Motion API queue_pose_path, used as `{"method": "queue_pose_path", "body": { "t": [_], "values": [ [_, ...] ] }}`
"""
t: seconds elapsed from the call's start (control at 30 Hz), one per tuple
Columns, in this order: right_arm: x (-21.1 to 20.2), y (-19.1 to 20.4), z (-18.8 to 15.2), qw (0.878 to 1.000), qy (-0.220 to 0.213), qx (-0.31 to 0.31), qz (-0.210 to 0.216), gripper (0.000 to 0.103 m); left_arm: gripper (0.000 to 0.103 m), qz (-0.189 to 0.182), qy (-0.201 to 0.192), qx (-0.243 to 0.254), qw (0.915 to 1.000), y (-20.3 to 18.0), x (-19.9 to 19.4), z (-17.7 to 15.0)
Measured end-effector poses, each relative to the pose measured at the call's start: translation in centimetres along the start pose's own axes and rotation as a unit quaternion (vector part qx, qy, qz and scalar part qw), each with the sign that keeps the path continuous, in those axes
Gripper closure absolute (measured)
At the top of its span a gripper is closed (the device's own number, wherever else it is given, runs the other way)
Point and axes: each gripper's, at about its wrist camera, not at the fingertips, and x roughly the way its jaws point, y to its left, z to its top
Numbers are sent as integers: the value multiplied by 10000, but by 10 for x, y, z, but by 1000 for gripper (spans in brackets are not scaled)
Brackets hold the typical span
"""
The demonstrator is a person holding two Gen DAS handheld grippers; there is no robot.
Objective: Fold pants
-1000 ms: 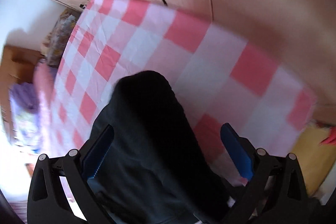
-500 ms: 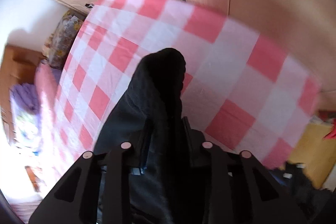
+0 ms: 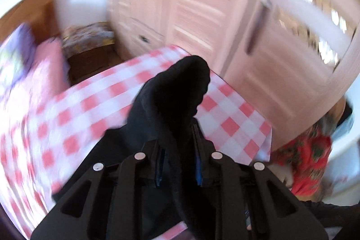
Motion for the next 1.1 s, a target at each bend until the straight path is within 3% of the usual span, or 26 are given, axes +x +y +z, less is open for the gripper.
{"method": "queue_pose_path", "body": {
  "t": [0.1, 0.17, 0.23, 0.33, 0.43, 0.47, 0.6, 0.77, 0.87, 0.93, 1.0, 1.03, 1.07, 1.1],
  "values": [
    [-8, 21, 0, 9988, -150, -417, -191, 8, 82, -41, -404, -932, 9948, 94, -35, -61],
    [-8, 38, -3, 9962, -214, -799, -265, 7, 84, -64, -513, -1664, 9847, 159, -38, -111],
    [-6, 53, -8, 9922, -283, -1148, -396, 6, 84, -170, -409, -2452, 9685, 219, -17, -169],
    [-8, 64, -10, 9875, -483, -1391, -556, 6, 84, -495, -233, -3257, 9439, 267, 25, -233],
    [-9, 68, -9, 9866, -482, -1434, -604, 6, 85, -1214, -882, -3692, 9171, 283, 28, -263],
    [-10, 66, -10, 9864, -477, -1444, -622, 6, 85, -1260, -1001, -3712, 9145, 282, 25, -264],
    [0, 67, -5, 9837, -503, -1571, -714, 6, 87, -1161, -1103, -3658, 9168, 272, 18, -258],
    [-12, 68, 3, 9829, -817, -1517, -644, 6, 92, -950, -1318, -3389, 9267, 253, -24, -248],
    [-12, 68, 1, 9844, -801, -1513, -394, 5, 91, -783, -1025, -3449, 9297, 258, -19, -252],
    [-18, 71, -2, 9833, -827, -1617, -100, 5, 84, -459, -726, -3678, 9259, 269, -5, -262],
    [-24, 70, -4, 9812, -894, -1702, 183, 5, 47, -231, -653, -4004, 9137, 278, 1, -276],
    [-28, 67, -5, 9809, -926, -1672, 362, 5, 41, -64, -757, -4163, 9060, 281, -5, -282],
    [-31, 62, -4, 9814, -958, -1568, 560, 5, 30, 419, -885, -4344, 8954, 282, -18, -289],
    [-35, 57, -3, 9819, -991, -1443, 729, 5, 26, 808, -983, -4435, 8872, 281, -29, -293]
  ]
}}
